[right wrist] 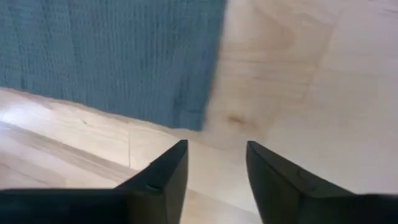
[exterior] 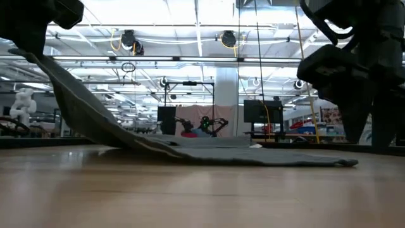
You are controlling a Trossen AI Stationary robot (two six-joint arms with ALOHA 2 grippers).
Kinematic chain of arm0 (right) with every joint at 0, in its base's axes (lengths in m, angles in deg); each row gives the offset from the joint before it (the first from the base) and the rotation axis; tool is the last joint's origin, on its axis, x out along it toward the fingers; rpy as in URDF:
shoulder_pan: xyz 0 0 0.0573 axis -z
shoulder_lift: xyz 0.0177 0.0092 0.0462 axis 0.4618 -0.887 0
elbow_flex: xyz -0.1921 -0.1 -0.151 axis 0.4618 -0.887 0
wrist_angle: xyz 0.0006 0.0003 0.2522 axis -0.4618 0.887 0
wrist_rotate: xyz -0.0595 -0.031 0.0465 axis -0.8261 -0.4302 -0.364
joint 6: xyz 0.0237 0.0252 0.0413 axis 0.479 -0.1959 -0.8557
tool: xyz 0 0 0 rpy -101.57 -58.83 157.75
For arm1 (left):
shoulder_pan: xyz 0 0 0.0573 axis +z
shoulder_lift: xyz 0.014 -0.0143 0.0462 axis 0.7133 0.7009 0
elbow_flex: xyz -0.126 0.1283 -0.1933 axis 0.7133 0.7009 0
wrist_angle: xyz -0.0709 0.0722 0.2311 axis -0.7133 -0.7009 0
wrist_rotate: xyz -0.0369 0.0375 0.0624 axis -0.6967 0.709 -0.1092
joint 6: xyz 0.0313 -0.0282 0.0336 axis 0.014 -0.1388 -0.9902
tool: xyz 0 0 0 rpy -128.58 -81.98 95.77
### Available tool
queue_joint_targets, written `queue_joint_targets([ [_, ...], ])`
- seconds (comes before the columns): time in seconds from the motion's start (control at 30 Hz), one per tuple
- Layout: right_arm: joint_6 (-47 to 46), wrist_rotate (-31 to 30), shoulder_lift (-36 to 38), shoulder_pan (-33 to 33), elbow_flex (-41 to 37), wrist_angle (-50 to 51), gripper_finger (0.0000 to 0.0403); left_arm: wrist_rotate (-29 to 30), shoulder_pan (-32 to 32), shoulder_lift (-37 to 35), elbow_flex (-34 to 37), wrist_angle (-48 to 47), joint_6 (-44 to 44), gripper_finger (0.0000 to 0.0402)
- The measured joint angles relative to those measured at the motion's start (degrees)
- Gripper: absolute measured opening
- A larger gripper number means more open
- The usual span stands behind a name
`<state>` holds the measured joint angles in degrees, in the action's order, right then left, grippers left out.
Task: Roll towel into tight, uniform cylinder
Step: Roll the towel
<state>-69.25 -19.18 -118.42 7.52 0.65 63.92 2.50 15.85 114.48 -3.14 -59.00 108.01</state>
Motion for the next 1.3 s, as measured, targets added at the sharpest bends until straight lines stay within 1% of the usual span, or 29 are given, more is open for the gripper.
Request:
queue_joint_targets([
  [0.1, 0.6, -0.9, -1.6, 0.0, 0.0, -1.5, 0.0195, 0.0, 0.0, 0.0, 0.0, 0.4, 0.0, 0.0001],
  [0.2, 0.5, -2.2, -3.6, 0.0, 0.0, -5.0, 0.0218, 0.1, 0.0, 0.0, 0.0, 0.6, 0.1, 0.0001],
  [0.3, 0.6, -3.1, -5.4, 0.0, 0.1, -6.3, 0.0225, 0.1, 0.0, 0.0, 0.0, 0.7, 0.2, 0.0001],
  [0.37, 1.1, -3.4, -6.0, 0.0, 0.2, -6.5, 0.0222, 0.1, 0.0, 0.0, 0.0, 0.8, 0.2, 0.0001],
  [0.47, 1.1, -3.5, -6.4, 0.0, 0.2, -6.8, 0.0200, 0.1, 0.0, 0.0, 0.0, 0.9, 0.4, 0.0001],
  [0.53, 1.1, -3.7, -6.4, 0.0, 0.2, -6.9, 0.0174, 0.2, 0.0, 0.0, 0.0, 0.9, 0.5, 0.0001],
  [0.63, 1.1, -3.8, -6.6, 0.0, 0.1, -7.3, 0.0122, 0.5, 0.0, 0.0, 0.0, 0.9, 0.4, 0.0001],
  [0.77, 1.8, -4.7, -6.7, -0.1, 0.0, -7.4, 0.0039, 0.9, 0.0, 0.0, 0.0, 0.9, 0.4, 0.0001],
  [0.8, 2.4, -5.2, -6.7, 0.0, 0.0, -7.9, 0.0021, 1.0, 0.0, 0.0, 0.0, 0.9, 0.4, 0.0001],
  [0.83, 2.9, -5.6, -6.7, 0.0, 0.0, -8.5, 0.0012, 1.0, 0.0, 0.0, 0.0, 0.9, 0.4, 0.0001],
  [0.93, 4.2, -5.7, -6.7, 0.0, 0.0, -10.0, 0.0012, 1.7, 0.0, 0.0, 0.0, 1.2, 0.5, 0.0001],
  [1.0, 4.8, -4.4, -6.0, 0.0, 0.0, -11.8, 0.0009, 1.6, 0.0, 0.0, -0.6, 2.3, 0.5, 0.0001],
  [1.07, 5.8, -2.1, -4.3, 0.2, 0.0, -13.7, 0.0004, 1.0, 0.0, -0.5, -2.7, 3.1, 0.4, 0.0001],
  [1.17, 6.2, 0.2, 0.3, 0.2, 0.0, -16.6, 0.0004, 0.6, 0.0, -0.8, -7.6, 3.2, 0.4, 0.0001],
  [1.23, 6.2, -1.4, 4.9, 0.1, 0.0, -18.1, 0.0003, 1.1, 0.0, -1.3, -11.4, 2.9, -0.6, 0.0001],
  [1.3, 6.4, -6.0, 10.1, 0.1, 0.6, -16.9, 0.0002, 3.7, 0.3, -1.9, -15.5, 1.9, -3.1, 0.0001],
])
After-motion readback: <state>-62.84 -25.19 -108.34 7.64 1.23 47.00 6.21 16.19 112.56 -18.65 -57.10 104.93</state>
